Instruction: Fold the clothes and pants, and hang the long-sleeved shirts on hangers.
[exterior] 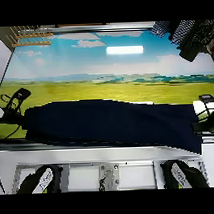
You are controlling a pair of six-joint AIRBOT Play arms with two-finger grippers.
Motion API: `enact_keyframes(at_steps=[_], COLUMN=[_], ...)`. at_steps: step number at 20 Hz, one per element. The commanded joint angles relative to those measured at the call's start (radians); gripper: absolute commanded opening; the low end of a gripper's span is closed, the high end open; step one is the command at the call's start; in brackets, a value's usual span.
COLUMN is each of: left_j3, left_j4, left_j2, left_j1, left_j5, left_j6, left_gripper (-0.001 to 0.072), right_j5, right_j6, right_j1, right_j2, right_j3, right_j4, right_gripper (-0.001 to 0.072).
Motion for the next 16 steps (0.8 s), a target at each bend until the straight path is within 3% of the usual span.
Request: enact_keyframes(at_steps=[1, 5, 7, 11, 14, 16], left_j3=[0.057, -0.038, -0.123, -0.280, -0.366, -0.386], left_j4=[-0.055, -0.056, -0.074, -0.337, -0.536, -0.581], left_j2=[0.045, 0.043, 0.043, 0.043, 0.043, 0.043], left_j1=[0.001, 0.093, 0.195, 0.435, 0.524, 0.521], left_j5=[-0.057, -0.051, -0.007, 0.093, 0.203, 0.279], left_j6=[-0.223, -0.747, -0.895, -0.877, -0.730, -0.697], left_gripper=[0.0597, 0.0590, 0.0591, 0.0591, 0.0591, 0.0591], right_j5=[-0.087, -0.140, -0.162, -0.171, -0.171, -0.170], right_j6=[0.071, 0.085, 0.085, 0.085, 0.085, 0.085], right_j1=[0.000, 0.000, 0.000, 0.001, 0.000, 0.001], right_j2=[0.004, 0.002, 0.002, 0.002, 0.002, 0.002], right_j3=[0.072, 0.071, 0.071, 0.071, 0.071, 0.071], right_j4=[0.106, 0.226, 0.260, 0.294, 0.330, 0.365], right_gripper=[0.0593, 0.0592, 0.0591, 0.0591, 0.0590, 0.0589])
